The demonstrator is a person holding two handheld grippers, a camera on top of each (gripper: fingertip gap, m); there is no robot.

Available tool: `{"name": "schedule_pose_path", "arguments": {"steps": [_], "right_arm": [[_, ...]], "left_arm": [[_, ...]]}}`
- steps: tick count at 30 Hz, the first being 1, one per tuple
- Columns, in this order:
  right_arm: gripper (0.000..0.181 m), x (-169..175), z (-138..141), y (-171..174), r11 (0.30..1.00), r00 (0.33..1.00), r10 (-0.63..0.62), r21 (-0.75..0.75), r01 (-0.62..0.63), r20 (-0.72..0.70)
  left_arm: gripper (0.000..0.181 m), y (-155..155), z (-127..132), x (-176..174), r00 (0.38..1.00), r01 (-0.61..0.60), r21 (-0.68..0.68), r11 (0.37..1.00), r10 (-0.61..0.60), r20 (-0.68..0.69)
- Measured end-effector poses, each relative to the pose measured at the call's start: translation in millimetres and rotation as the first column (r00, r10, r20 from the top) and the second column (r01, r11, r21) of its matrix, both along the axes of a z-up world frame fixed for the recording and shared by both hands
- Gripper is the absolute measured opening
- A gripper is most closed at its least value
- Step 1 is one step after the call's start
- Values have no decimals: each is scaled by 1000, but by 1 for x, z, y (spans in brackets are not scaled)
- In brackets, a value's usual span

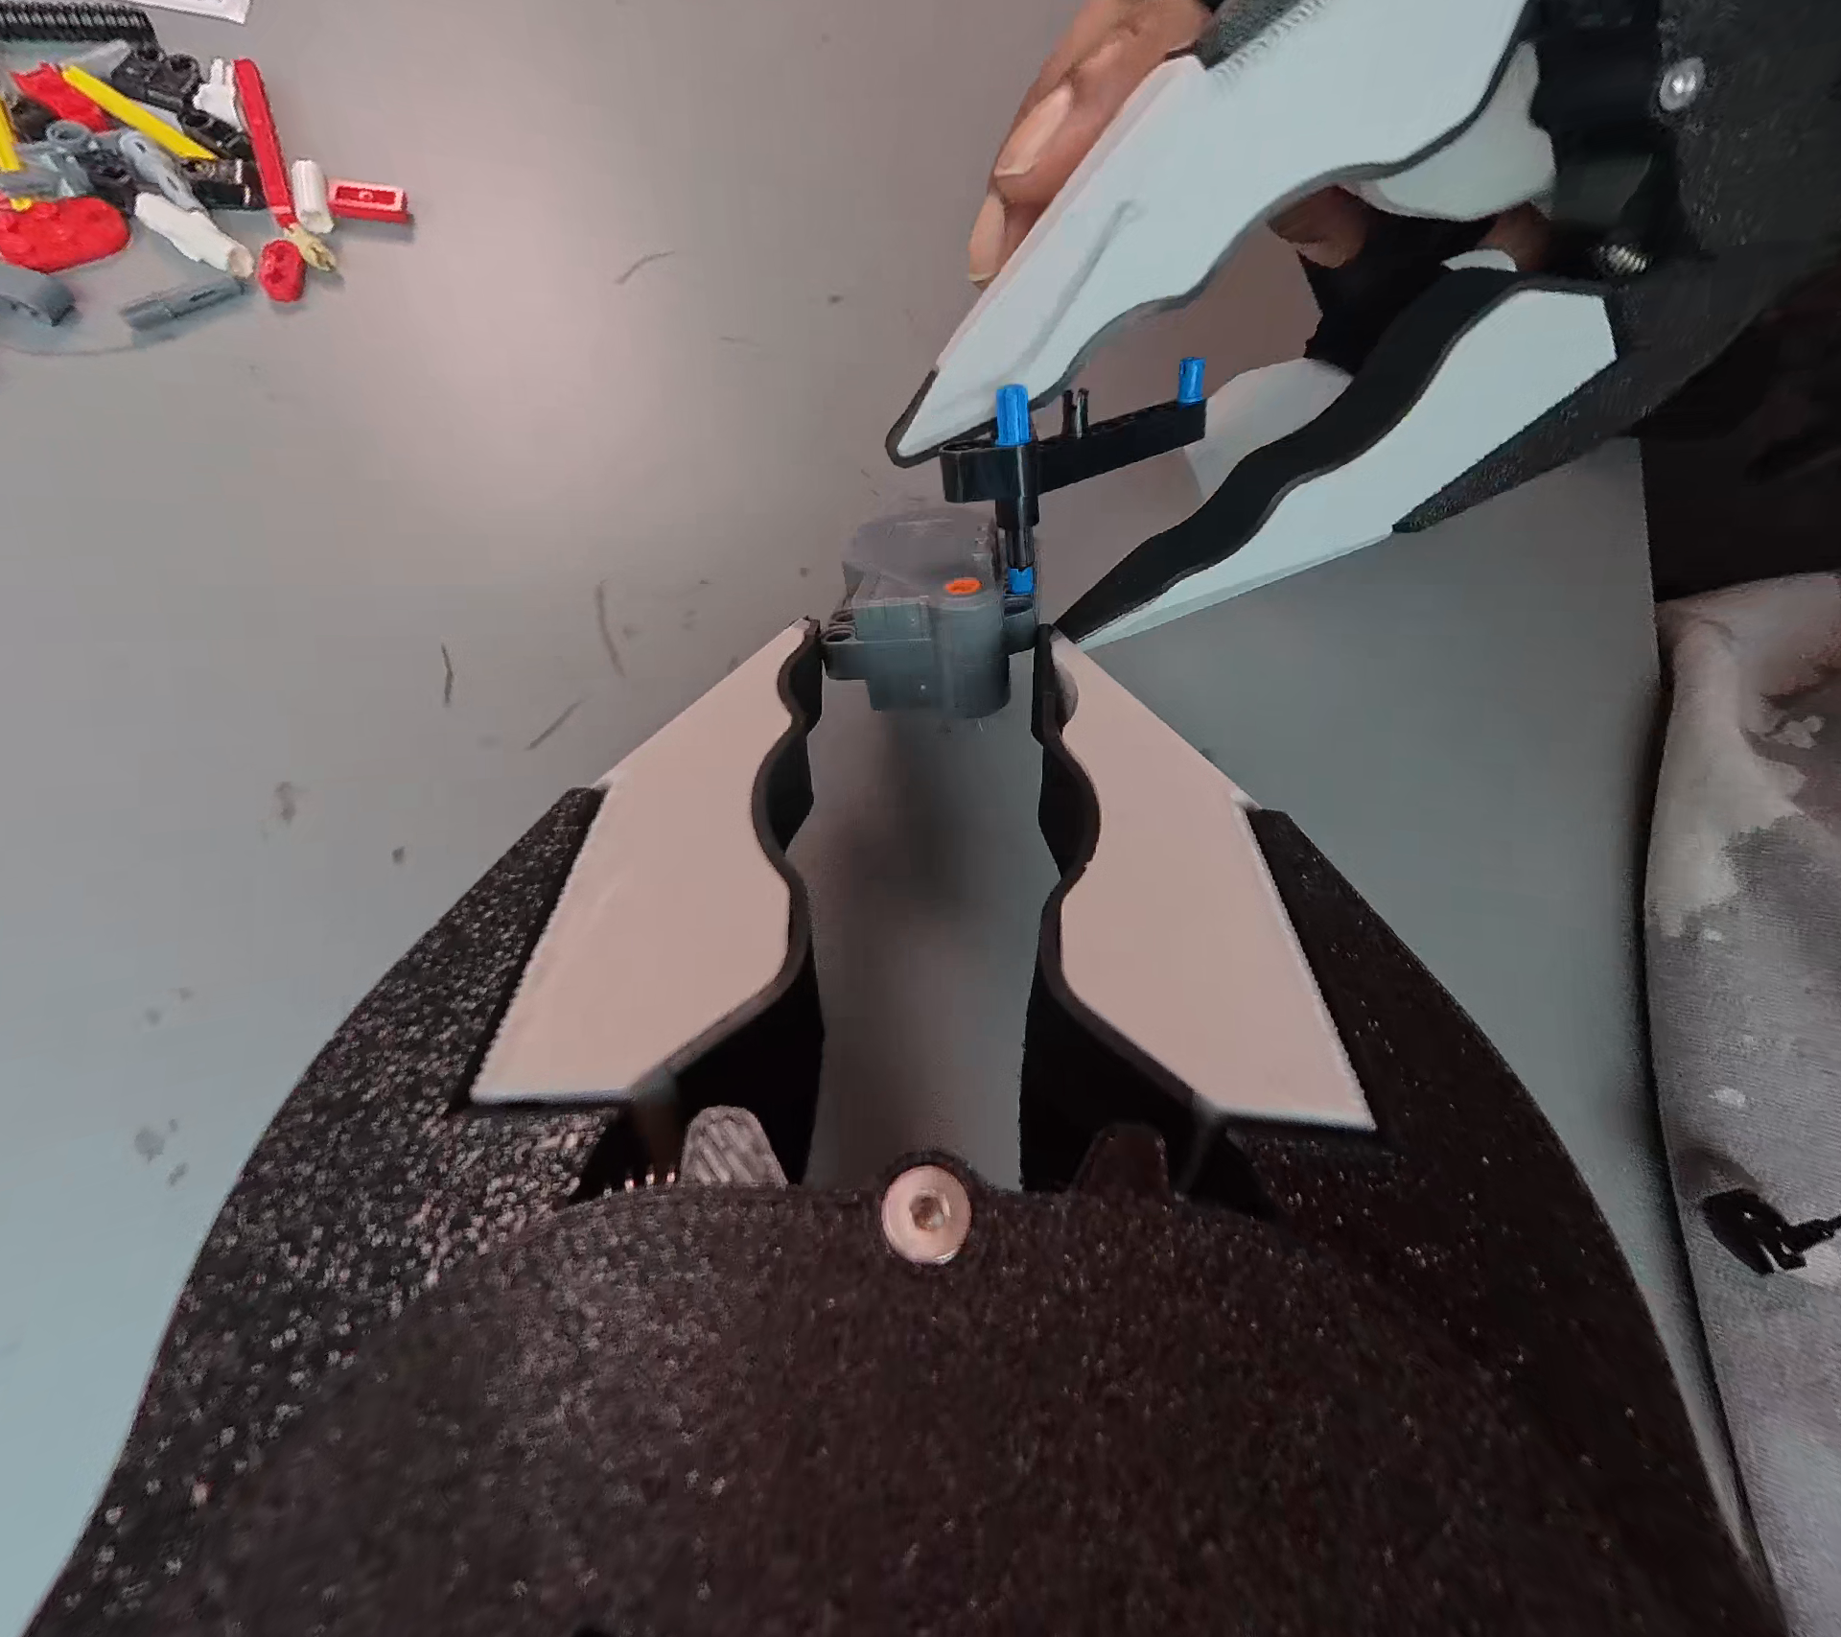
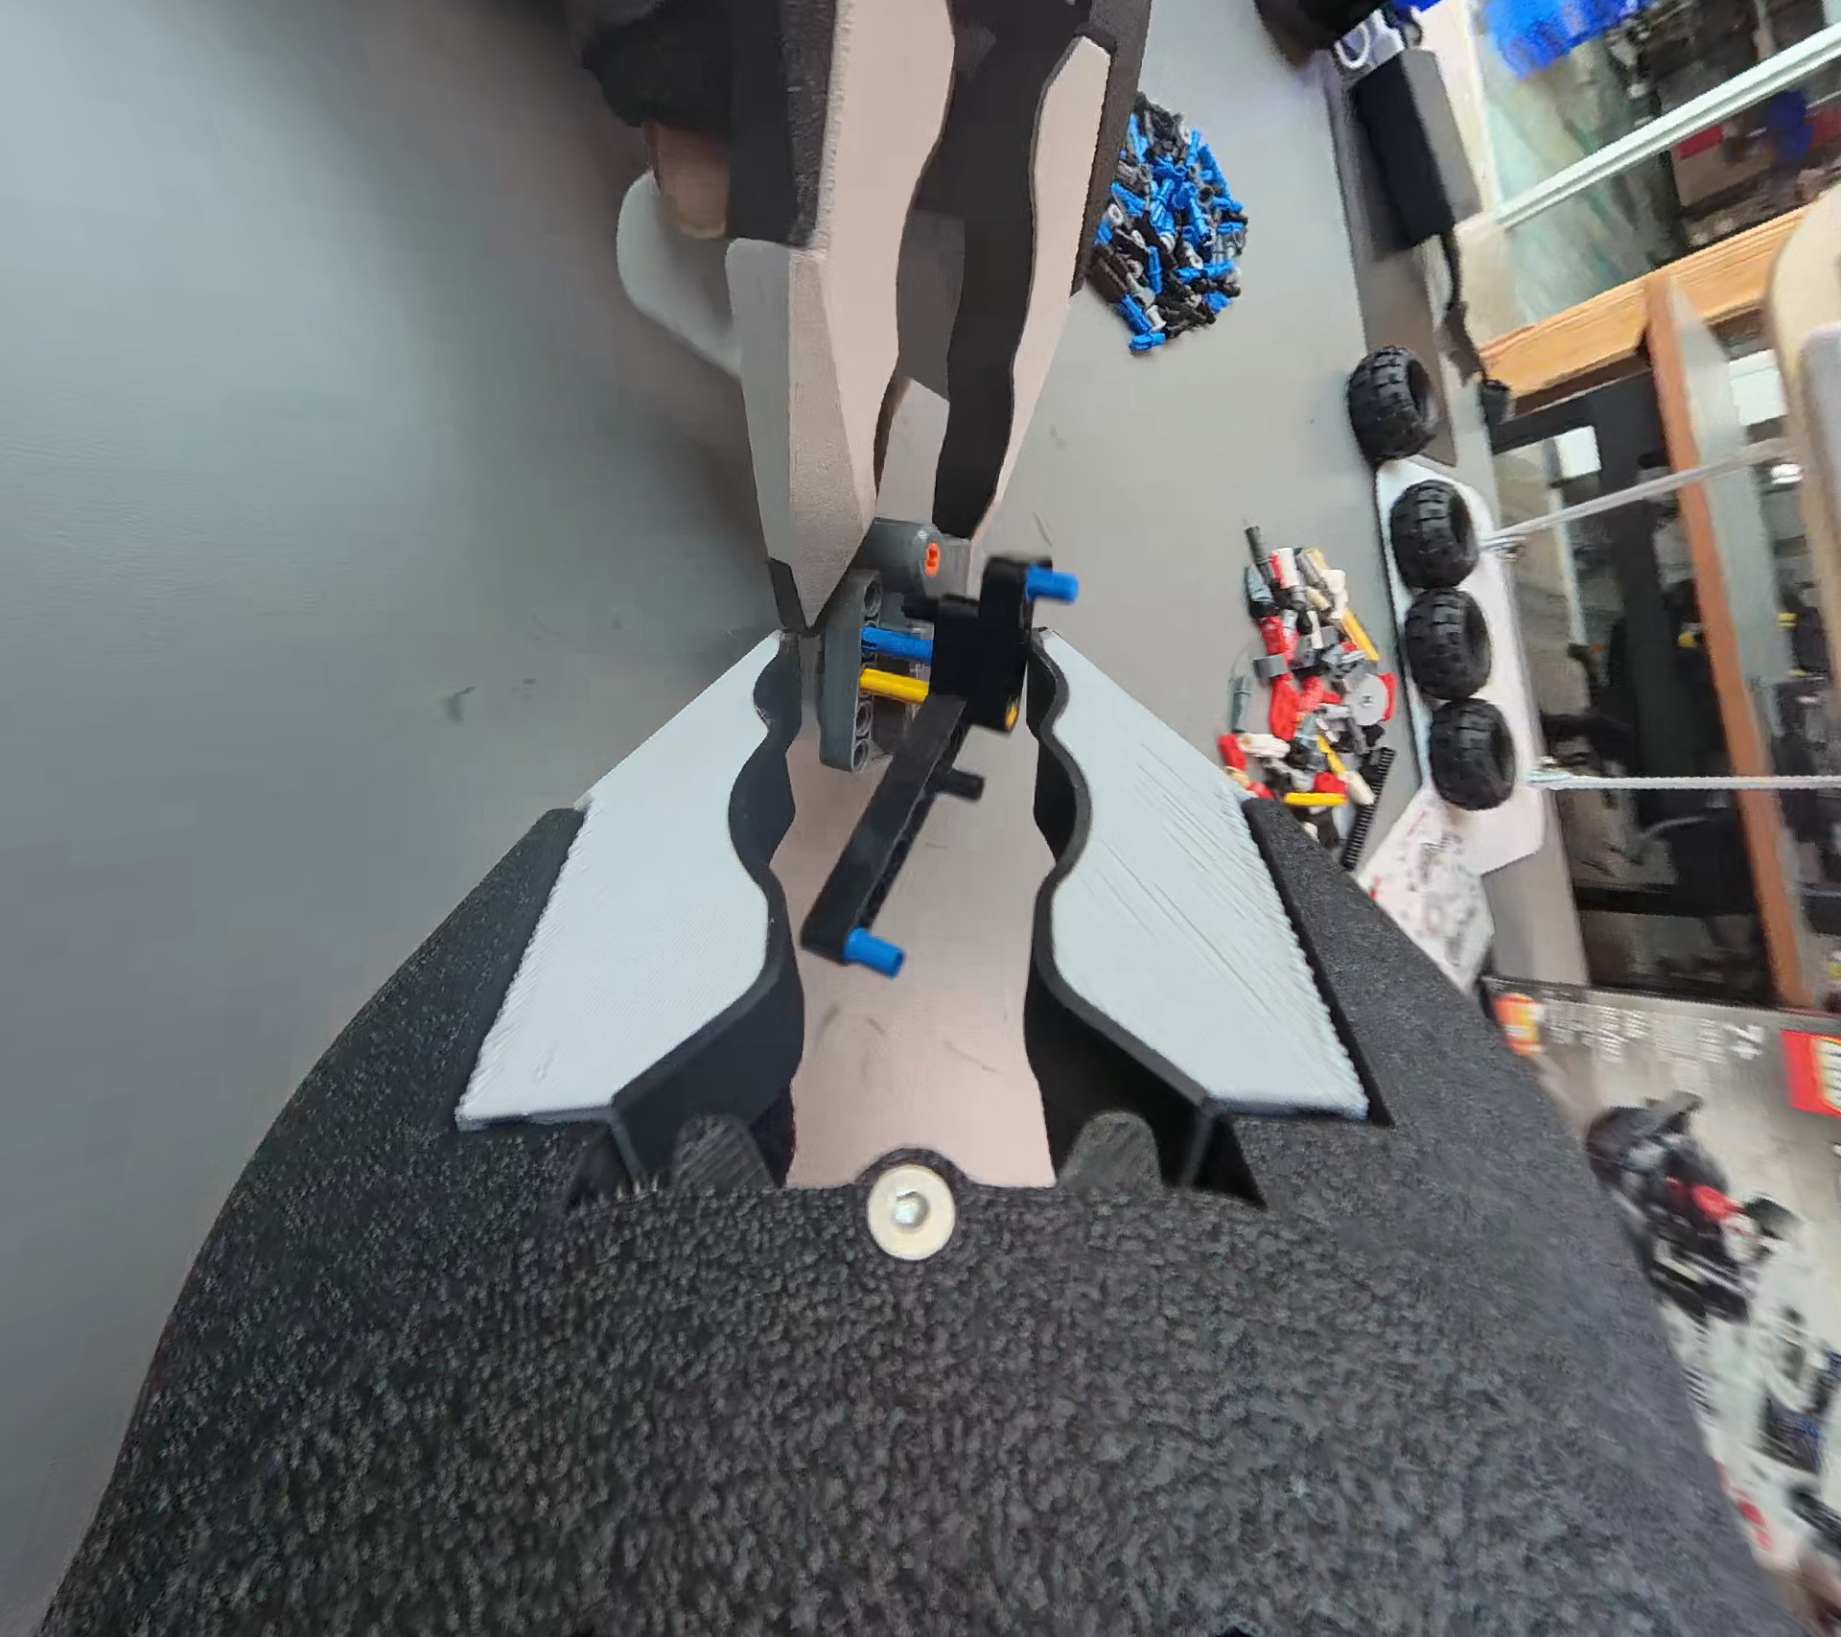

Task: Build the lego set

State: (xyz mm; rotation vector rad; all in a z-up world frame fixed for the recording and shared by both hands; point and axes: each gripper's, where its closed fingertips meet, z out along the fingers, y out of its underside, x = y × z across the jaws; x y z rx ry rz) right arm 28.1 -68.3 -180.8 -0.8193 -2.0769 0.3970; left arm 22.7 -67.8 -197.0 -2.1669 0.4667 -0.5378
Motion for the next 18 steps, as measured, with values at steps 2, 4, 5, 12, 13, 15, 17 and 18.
{"name": "schedule_pose_path", "arguments": {"steps": [2,4,5,12,13,15,17,18], "right_arm": [[48,6,2,-5,984,999,18,-180,-10,44],[45,14,9,-12,915,993,54,-403,-6,106],[41,15,13,-10,887,991,55,-461,6,118],[12,19,8,-2,871,980,139,-489,-54,140],[12,20,7,-3,858,979,143,-512,-47,149],[11,20,6,-2,842,977,143,-539,-35,160],[11,20,6,-1,840,976,133,-543,-19,171],[11,20,6,-1,846,976,127,-534,-14,175]], "left_arm": [[42,0,0,1,998,14,34,999,-11,-62],[42,-1,-2,1,992,33,58,998,-26,-123],[42,-2,-2,3,992,45,61,997,-38,-123],[42,-3,-4,10,982,93,91,991,-77,-171],[42,-3,-4,10,980,97,95,991,-79,-181],[42,-3,-4,11,979,99,100,990,-79,-185],[42,-3,-4,11,980,100,100,990,-81,-182],[42,-3,-4,11,980,101,99,990,-82,-180]]}}
